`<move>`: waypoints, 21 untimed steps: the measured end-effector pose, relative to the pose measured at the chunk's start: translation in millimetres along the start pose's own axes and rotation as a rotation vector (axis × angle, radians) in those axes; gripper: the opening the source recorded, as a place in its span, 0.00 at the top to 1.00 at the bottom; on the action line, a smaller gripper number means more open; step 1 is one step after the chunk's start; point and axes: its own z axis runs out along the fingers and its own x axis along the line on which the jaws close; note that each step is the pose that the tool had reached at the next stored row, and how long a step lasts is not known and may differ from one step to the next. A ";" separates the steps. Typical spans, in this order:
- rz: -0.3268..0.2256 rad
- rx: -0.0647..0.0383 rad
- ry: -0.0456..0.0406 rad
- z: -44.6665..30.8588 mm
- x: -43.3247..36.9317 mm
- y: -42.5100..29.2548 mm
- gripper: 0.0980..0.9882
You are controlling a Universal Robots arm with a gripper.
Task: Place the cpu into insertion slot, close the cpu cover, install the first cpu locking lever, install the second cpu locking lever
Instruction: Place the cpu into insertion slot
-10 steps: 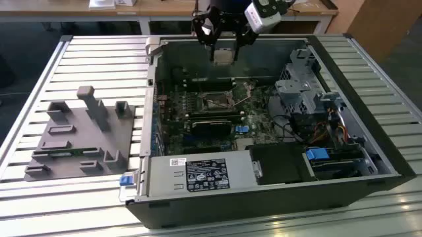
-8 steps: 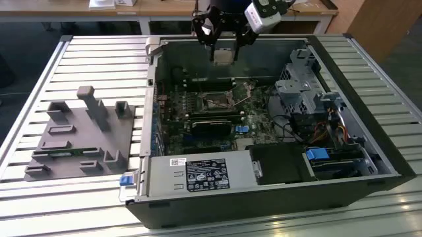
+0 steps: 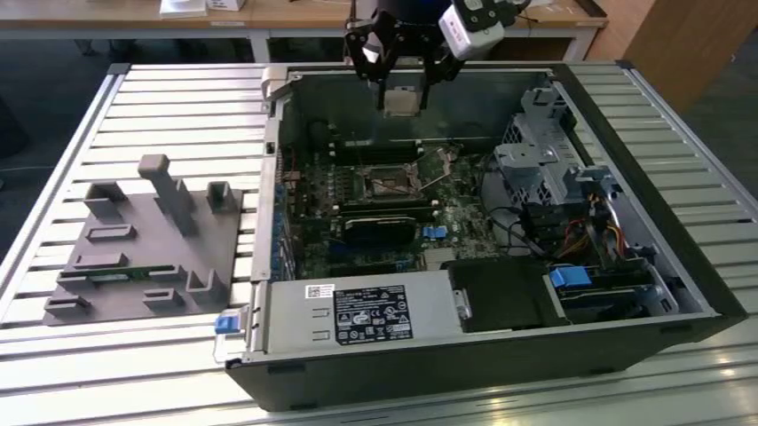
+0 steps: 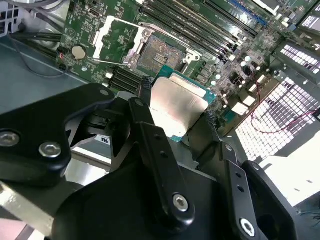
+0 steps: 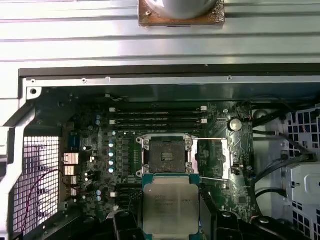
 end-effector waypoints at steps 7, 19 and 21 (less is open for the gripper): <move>0.073 -0.001 -0.0066 0.2 0.1 0.0 0.50; 0.158 -0.003 -0.0142 0.6 0.7 0.1 0.50; 0.165 -0.003 -0.0148 0.7 0.7 0.1 0.50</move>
